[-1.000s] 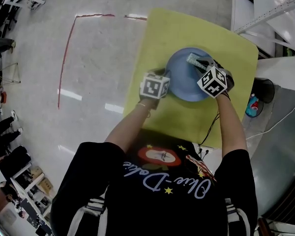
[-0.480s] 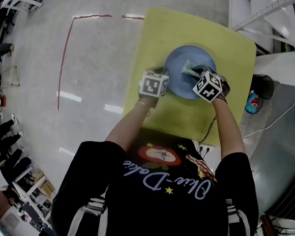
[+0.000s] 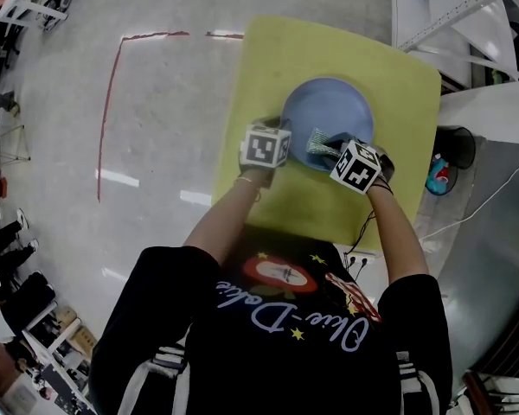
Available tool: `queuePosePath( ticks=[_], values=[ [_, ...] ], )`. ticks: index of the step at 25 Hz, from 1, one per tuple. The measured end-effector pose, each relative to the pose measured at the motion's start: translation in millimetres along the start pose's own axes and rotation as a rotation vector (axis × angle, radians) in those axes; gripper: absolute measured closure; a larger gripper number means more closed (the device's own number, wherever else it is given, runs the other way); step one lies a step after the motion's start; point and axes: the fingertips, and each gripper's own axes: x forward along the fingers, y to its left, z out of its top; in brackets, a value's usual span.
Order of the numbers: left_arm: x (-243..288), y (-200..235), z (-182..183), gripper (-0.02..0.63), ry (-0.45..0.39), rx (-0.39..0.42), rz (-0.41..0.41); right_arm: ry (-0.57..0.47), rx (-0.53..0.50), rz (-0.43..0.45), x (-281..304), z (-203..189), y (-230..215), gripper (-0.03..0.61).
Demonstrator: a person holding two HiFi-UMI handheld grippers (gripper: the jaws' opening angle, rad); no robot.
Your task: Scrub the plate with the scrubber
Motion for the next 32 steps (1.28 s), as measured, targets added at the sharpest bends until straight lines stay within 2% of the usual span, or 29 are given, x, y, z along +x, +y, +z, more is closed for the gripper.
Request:
queuePosePath(
  ticks=[6, 12, 14, 16, 20, 22, 26, 32],
  values=[
    [-1.5, 0.3, 1.7, 0.555, 0.002, 0.000, 0.007, -0.020, 0.038, 0.102, -1.3, 4.0, 19.1, 0.506],
    [0.9, -2.8, 2.9, 0.555, -0.001, 0.002, 0.009, -0.050, -0.043, 0.116, -7.9, 4.7, 17.2, 0.505],
    [0.8, -2.9, 2.5, 0.555, 0.002, 0.000, 0.009, -0.104, -0.063, 0.093, -16.1, 13.9, 5.5, 0.508],
    [0.4, -2.0, 3.0, 0.555, 0.000, 0.001, 0.010, -0.150, -0.074, 0.032, -24.3, 25.6, -15.9, 0.512],
    [1.2, -2.9, 1.5, 0.555, 0.009, 0.010, 0.010, -0.150, -0.176, -0.142, -27.5, 40.7, -63.8, 0.512],
    [2.9, -4.9, 1.9, 0.555, 0.013, 0.015, 0.008, -0.147, -0.202, -0.188, -25.5, 46.9, -80.6, 0.512],
    [3.3, -4.9, 2.1, 0.555, 0.015, 0.025, 0.008, -0.118, -0.228, -0.206, -12.9, 53.4, -96.6, 0.512],
    [1.0, -2.8, 2.6, 0.552, 0.028, 0.081, 0.004, 0.041, -0.341, -0.182, 5.3, 34.8, -101.2, 0.508]
  ],
)
